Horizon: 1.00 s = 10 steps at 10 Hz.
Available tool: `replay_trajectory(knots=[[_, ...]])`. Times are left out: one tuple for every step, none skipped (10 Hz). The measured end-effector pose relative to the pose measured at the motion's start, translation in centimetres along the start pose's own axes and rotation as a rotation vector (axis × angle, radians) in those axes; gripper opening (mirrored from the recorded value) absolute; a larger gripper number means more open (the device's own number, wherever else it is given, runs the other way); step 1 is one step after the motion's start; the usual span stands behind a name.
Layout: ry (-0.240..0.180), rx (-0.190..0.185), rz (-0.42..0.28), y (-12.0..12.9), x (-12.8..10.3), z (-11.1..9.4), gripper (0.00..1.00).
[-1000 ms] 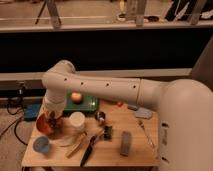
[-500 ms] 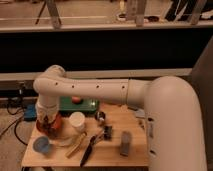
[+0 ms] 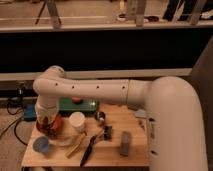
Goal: Place grapes in plastic cup
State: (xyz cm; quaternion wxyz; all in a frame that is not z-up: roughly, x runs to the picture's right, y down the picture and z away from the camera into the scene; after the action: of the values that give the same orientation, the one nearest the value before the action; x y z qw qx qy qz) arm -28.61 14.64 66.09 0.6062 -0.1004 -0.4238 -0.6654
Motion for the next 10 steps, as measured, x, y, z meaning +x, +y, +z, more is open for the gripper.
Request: replay_trajectory(knots=[[-0.01, 0.004, -0.06, -0.4, -0.2, -0.2, 0.1], [-0.027, 0.005, -0.113, -0.8, -0.5, -0.1, 0.1], [-0.059, 0.015, -0.229, -1.7, -1.1, 0.2, 0.1], [-0.086, 0.026, -0.331, -2.2, -1.6, 0.4, 0.1], [-0.123, 0.042, -0.446, -2.9, -2.3, 0.7, 0.1], [-0.163, 0.057, -0.534, -3.5, -2.9, 1.1, 0.1], [-0.226, 0.071, -0.627, -4.2, -3.8, 1.7, 0.1], [-0.273, 0.078, -0.695, -5.0, -4.5, 2.3, 0.1], [-0.291, 0.067, -0.757, -5.4, -5.0, 2.9, 0.1], [-0.318, 0.041, -0.829, -5.7, -5.8, 3.5, 0.1]])
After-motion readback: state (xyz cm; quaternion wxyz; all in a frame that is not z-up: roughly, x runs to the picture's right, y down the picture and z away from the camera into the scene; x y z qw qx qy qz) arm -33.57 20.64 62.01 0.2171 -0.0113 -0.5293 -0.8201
